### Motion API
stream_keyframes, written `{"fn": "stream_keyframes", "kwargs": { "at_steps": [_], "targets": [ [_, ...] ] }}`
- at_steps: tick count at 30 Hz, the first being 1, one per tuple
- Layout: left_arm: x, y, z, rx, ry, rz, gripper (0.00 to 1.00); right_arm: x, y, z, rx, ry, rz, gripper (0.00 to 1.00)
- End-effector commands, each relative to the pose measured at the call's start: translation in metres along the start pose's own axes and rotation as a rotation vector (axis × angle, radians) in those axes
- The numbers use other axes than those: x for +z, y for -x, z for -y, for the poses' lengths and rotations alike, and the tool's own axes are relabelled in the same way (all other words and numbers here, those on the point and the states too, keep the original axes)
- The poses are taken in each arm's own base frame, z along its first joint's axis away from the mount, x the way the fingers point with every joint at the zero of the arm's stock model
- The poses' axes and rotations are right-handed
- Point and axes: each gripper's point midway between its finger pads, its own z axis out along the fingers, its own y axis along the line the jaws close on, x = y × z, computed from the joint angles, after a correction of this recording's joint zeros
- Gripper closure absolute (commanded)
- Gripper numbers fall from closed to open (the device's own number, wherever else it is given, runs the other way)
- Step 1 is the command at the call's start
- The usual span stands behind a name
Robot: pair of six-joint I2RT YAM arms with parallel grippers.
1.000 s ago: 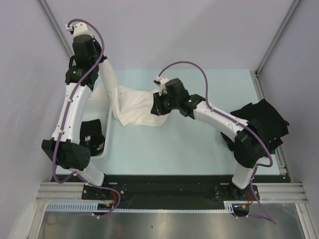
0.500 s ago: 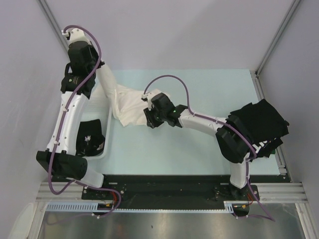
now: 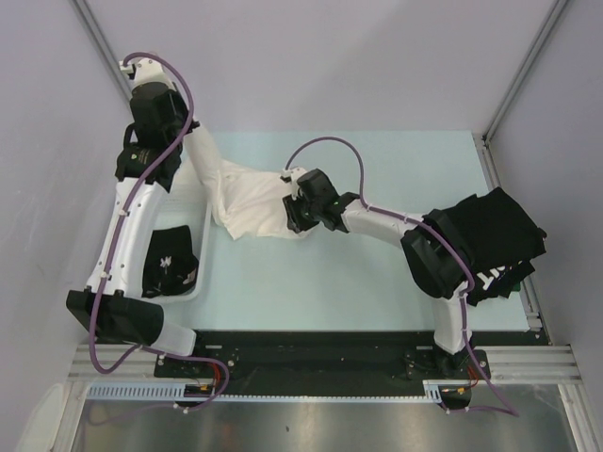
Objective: Fold and stack the t-shirts
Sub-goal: Flatten out the tshirt
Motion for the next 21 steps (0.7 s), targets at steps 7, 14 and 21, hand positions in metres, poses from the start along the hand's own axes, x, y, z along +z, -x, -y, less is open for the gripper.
{"fn": "stream_keyframes", "kwargs": {
  "at_steps": [7, 14, 21],
  "targets": [
    [-0.017, 0.025, 0.011, 0.014, -0.036, 0.066, 1.0, 0.013, 0.006, 0.006, 0.085, 0.055, 0.026, 0.63],
    [-0.018, 0.025, 0.012, 0.023, -0.032, 0.066, 1.0, 0.016, 0.006, 0.01, 0.117, 0.072, 0.025, 0.63],
    [-0.018, 0.026, 0.013, 0.021, -0.032, 0.066, 1.0, 0.014, 0.01, 0.005, 0.134, 0.096, 0.032, 0.62]
  ]
}}
